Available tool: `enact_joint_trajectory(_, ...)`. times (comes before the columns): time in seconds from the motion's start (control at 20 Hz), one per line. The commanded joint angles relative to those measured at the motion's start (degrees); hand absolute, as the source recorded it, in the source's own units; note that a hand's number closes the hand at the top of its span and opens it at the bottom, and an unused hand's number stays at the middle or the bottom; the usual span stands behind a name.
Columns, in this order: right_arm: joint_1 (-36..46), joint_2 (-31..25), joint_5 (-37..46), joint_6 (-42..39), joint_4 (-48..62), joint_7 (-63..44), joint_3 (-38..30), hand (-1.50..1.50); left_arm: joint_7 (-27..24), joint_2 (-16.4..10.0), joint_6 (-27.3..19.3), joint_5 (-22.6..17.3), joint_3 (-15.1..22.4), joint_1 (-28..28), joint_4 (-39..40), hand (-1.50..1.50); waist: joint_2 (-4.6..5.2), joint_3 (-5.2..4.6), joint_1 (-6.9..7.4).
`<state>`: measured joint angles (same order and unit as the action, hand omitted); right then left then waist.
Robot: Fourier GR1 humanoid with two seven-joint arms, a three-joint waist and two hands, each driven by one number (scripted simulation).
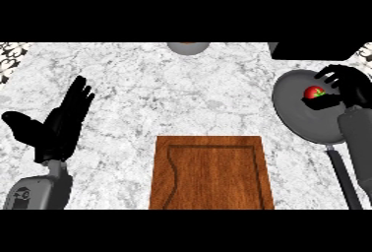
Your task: Pick the tomato from the cutting board and place it in the pan
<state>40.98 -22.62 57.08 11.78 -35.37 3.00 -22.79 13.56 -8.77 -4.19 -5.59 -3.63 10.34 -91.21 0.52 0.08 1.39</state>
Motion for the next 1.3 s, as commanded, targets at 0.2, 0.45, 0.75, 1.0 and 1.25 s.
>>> enact_joint_trajectory(0.2,3.0,-1.9,-7.3,3.2,12.3,11.8,-5.9,-1.50,-0.1,-2.3,2.5,-2.2,-3.1,1.9,2.5,0.00,0.15,0.04,0.07)
enact_joint_trajectory(0.45,0.0,-4.8,-18.5,-2.3,8.2,20.6,-14.0,-1.50,0.9,-0.1,-1.1,0.5,-1.3,1.0,0.5,0.00,-0.35,0.03,-1.33)
enact_joint_trajectory(0.75,-2.8,-9.8,-29.6,-14.9,7.2,22.2,-21.9,-1.50,0.3,-1.7,1.1,-0.9,-2.6,-2.4,-1.4,0.00,-0.75,-0.05,-1.81)
enact_joint_trajectory(1.0,-11.6,-15.7,-37.0,-29.0,9.1,30.4,-27.0,-1.50,2.0,-1.6,1.9,-2.0,-2.3,-3.7,-3.7,0.00,-0.70,0.00,-1.79)
enact_joint_trajectory(1.25,-18.2,-18.0,-40.8,-39.4,4.6,32.7,-26.0,-1.50,-0.5,0.5,-0.3,0.9,-1.0,-1.7,-0.6,0.00,-0.64,-0.10,-1.94)
